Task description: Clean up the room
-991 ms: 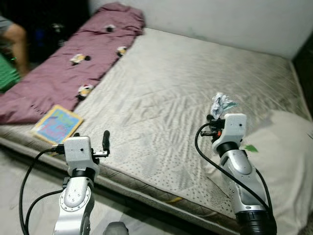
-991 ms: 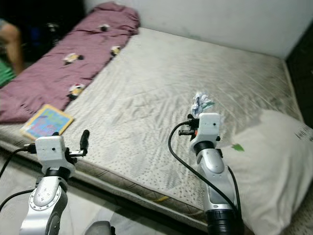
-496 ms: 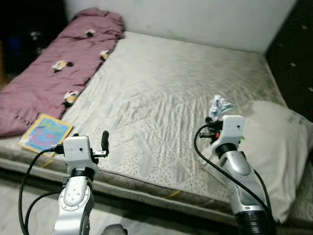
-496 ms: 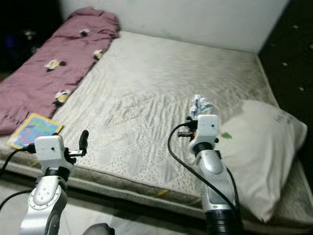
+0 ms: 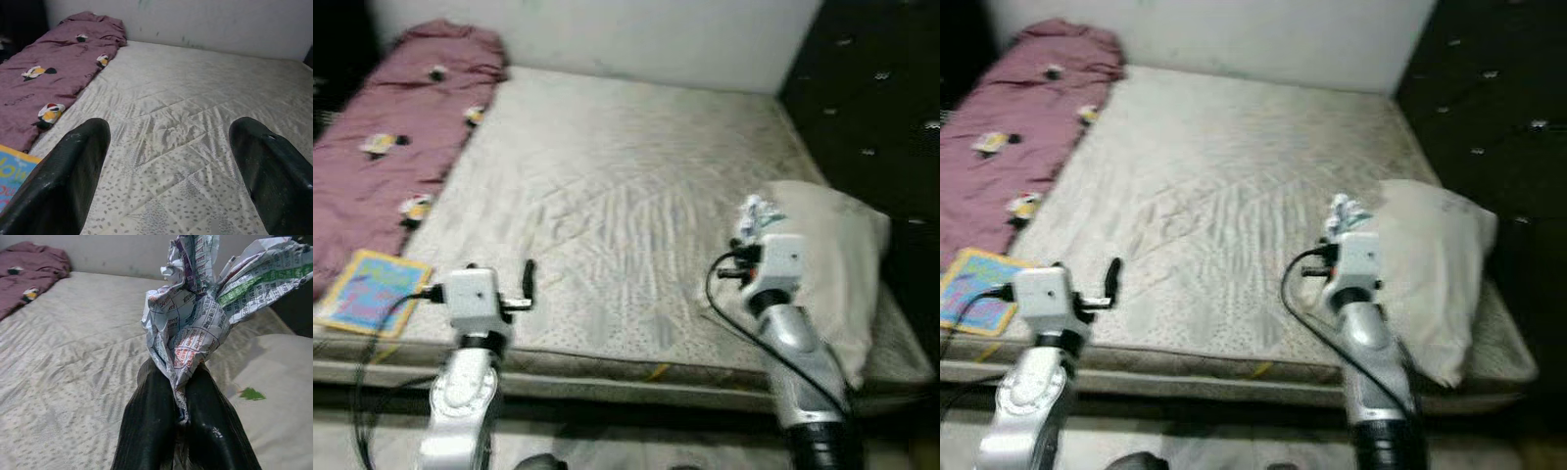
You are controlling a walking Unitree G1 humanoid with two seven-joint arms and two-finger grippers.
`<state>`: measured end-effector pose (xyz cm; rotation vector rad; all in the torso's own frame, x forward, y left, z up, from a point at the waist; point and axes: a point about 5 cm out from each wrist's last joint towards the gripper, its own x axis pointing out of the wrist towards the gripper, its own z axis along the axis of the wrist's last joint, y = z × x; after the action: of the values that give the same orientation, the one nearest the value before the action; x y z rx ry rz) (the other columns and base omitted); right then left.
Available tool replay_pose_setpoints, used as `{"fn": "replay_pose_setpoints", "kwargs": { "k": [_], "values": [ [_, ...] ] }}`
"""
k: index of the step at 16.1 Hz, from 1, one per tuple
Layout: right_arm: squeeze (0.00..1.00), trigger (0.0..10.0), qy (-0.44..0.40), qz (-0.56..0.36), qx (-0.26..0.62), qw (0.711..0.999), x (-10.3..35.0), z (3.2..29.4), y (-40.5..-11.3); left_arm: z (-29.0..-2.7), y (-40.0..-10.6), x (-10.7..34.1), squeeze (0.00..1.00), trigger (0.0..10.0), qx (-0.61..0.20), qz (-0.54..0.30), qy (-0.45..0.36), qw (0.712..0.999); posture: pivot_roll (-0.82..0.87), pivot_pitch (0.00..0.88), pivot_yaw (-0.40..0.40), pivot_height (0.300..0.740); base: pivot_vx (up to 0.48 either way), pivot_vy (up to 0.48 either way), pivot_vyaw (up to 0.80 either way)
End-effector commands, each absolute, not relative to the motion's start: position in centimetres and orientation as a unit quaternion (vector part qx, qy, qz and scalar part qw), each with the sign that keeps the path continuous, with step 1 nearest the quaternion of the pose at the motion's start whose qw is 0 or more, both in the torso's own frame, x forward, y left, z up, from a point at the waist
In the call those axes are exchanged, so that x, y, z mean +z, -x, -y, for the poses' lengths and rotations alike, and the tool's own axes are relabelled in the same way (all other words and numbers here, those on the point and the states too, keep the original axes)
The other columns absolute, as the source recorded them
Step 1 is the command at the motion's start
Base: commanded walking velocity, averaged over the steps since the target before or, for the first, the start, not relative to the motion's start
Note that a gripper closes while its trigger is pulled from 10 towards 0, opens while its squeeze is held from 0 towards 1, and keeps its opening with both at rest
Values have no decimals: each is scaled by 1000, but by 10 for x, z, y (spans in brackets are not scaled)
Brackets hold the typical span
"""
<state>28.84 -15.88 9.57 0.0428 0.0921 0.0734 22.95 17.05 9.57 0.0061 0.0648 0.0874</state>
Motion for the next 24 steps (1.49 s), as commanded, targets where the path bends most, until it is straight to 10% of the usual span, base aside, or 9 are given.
{"fn": "replay_pose_setpoints", "kwargs": {
  "k": [1, 11, 24],
  "values": [
    [0, 10000, -16, -45, 30, 998, 97, 164, -289, -169, -230, 96, 0, 10000, 40, -35, 1, 999, -19, 19, -47, 740, 0, 480, 0],
    [0, 10000, -14, -39, 35, 999, 100, 163, -290, -168, -231, 97, 0, 10000, 35, -29, 2, 999, -17, 18, -53, 740, 0, 459, -109],
    [0, 10000, -10, -40, 36, 999, 100, 162, -291, -162, -231, 105, 0, 10000, -5, -3, 9, 1000, -21, 29, -56, 740, 93, 0, -33]
  ]
}}
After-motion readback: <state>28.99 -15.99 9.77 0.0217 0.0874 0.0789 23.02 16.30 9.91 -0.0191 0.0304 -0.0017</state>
